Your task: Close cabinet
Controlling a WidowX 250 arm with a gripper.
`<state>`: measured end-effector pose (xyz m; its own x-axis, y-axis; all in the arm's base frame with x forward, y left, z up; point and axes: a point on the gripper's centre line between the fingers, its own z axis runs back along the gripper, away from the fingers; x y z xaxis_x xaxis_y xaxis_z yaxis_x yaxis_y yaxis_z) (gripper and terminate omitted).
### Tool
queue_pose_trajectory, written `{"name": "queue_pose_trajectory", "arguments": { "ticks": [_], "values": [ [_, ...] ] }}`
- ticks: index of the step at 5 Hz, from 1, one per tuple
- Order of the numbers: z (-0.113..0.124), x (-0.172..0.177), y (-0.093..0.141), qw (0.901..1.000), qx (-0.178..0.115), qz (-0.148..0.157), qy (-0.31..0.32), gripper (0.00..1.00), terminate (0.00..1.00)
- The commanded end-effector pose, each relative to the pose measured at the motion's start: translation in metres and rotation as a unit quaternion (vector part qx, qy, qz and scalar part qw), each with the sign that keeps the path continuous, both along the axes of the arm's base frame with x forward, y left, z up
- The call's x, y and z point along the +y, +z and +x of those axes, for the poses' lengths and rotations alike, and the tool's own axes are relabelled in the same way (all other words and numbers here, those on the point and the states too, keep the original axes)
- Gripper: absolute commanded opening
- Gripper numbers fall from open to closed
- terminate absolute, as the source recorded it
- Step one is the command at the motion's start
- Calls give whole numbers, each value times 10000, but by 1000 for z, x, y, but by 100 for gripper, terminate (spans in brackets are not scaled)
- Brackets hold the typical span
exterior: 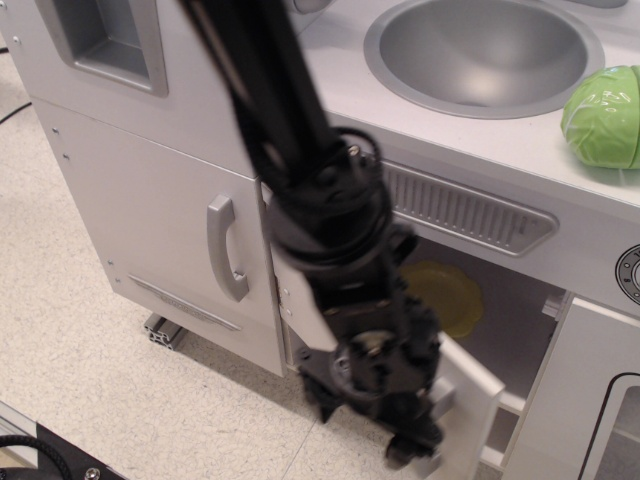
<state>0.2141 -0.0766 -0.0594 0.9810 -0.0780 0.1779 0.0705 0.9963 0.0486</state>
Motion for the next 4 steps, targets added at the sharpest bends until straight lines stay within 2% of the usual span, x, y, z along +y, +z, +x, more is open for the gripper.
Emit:
{"name": "queue_pose_trajectory", "arguments": {
  "ticks": [1,4],
  "values": [
    [44,-12,9,9990,-154,-198,362,100,0],
    [88,-16,11,9961,-326,-306,762,100,0]
  ]
}}
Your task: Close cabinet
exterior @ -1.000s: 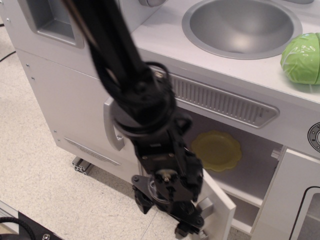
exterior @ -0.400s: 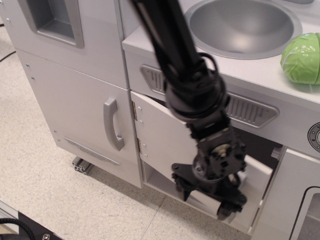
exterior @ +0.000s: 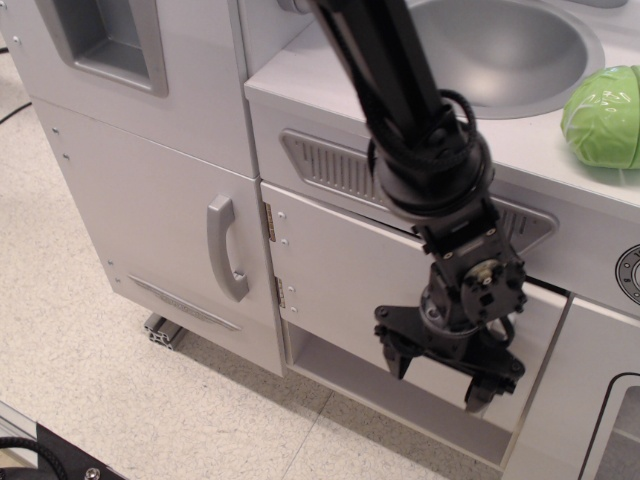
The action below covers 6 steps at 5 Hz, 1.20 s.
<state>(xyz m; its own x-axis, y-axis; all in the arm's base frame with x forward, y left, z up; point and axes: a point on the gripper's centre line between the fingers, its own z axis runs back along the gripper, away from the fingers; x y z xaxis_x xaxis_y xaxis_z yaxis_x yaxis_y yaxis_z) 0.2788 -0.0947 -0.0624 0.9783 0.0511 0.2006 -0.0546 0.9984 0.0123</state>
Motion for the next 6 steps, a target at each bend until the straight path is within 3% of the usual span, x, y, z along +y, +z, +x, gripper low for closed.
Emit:
{"name": "queue_pose_trajectory", "arguments": {
  "ticks": [1,3,5,6],
  "values": [
    [28,6,13,9995,-222,-124,179,100,0],
    [-17,33,37,9997,46,-154,-207,100,0],
    [-31,45,48,9989,149,-161,-405,100,0],
    [-31,45,48,9989,149,-161,-405,100,100]
  ]
}}
